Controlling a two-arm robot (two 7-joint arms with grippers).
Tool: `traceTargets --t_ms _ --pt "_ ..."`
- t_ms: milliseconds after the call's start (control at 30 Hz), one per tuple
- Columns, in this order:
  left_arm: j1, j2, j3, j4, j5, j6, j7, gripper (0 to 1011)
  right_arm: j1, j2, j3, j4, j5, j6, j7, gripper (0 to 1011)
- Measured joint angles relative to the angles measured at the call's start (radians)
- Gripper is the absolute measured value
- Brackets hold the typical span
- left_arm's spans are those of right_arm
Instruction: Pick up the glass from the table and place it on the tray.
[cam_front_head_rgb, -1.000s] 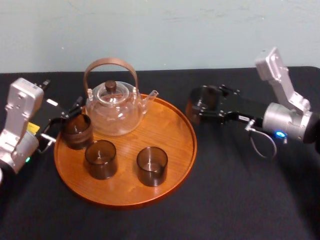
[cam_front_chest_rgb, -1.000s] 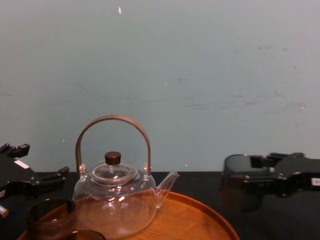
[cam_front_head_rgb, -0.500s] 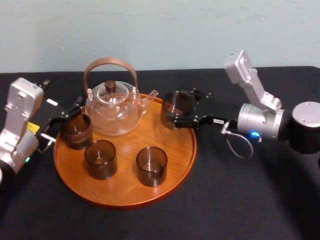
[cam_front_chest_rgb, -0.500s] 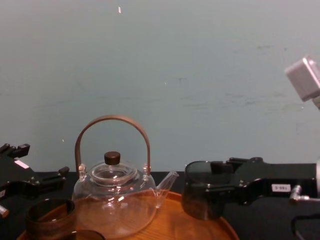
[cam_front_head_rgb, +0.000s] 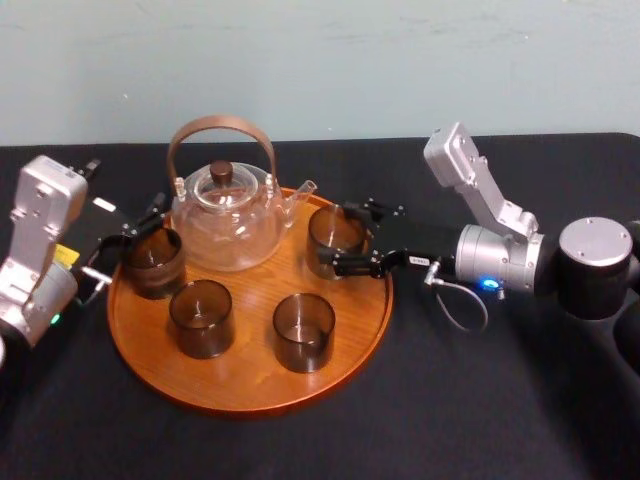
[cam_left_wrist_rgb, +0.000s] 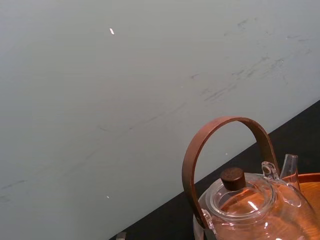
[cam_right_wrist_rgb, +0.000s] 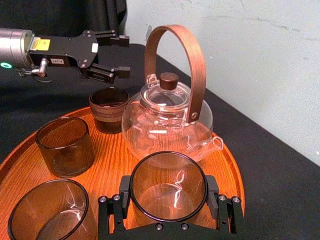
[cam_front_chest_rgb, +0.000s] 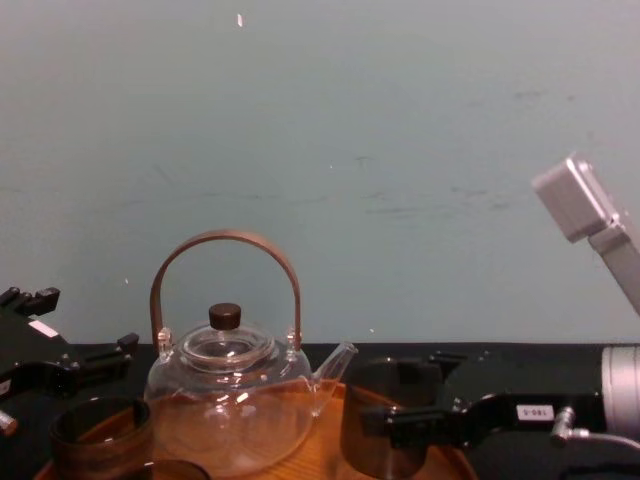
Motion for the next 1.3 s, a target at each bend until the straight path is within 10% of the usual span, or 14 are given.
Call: traceTargets --t_ms 1300 --pt "0.0 0.0 0.0 0.0 0.0 0.0 0.0 1001 0.015 -0.051 -0.015 0.112 -0.048 -0.039 -0.028 902"
